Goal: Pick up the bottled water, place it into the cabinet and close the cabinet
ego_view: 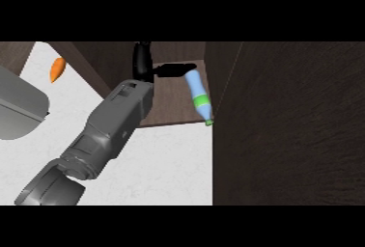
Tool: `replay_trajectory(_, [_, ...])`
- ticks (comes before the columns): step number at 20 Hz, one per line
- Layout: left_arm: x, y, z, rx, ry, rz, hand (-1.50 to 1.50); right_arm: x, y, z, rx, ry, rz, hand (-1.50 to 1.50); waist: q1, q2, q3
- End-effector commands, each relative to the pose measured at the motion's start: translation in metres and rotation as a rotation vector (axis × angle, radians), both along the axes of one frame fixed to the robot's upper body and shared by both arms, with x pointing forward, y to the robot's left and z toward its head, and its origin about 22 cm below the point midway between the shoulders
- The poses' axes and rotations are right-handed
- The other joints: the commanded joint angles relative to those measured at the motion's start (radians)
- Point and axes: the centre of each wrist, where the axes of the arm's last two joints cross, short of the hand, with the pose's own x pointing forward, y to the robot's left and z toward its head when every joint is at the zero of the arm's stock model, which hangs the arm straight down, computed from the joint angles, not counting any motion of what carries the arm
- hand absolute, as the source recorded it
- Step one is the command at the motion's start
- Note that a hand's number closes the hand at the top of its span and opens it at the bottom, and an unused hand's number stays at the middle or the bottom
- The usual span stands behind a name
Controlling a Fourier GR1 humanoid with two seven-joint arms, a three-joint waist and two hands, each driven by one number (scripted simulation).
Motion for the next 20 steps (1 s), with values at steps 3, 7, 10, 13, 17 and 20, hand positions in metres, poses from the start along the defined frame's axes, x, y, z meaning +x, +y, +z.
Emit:
replay_trajectory(3, [0.000, -0.025, 0.016, -0.119, -0.092, -0.168, -1.50, 0.000, 0.000, 0.020, 0.027, -0.024, -0.007, -1.50, 0.039, -0.012, 0.001])
replay_trajectory(7, [-0.008, -0.018, -0.007, -0.139, -0.076, -0.161, -1.50, -0.006, 0.004, 0.026, 0.032, -0.008, -0.012, -1.50, 0.044, -0.017, 0.001])
replay_trajectory(10, [-0.006, -0.025, 0.004, -0.159, -0.073, -0.193, -1.50, -0.006, 0.001, 0.026, 0.033, -0.010, -0.004, -1.50, 0.059, -0.027, 0.002])
replay_trajectory(13, [-0.016, -0.021, -0.012, -0.187, -0.056, -0.210, -1.50, -0.005, 0.006, 0.025, 0.045, 0.009, -0.011, -1.50, 0.064, -0.032, 0.002])
replay_trajectory(17, [-0.030, -0.027, -0.019, -0.211, -0.050, -0.227, -1.50, -0.002, 0.006, 0.026, 0.037, 0.014, -0.013, -1.50, 0.078, -0.038, 0.002])
replay_trajectory(20, [-0.047, -0.023, -0.039, -0.253, -0.049, -0.291, -1.50, -0.012, 0.015, 0.032, 0.032, 0.021, -0.027, -1.50, 0.077, -0.042, 0.002])
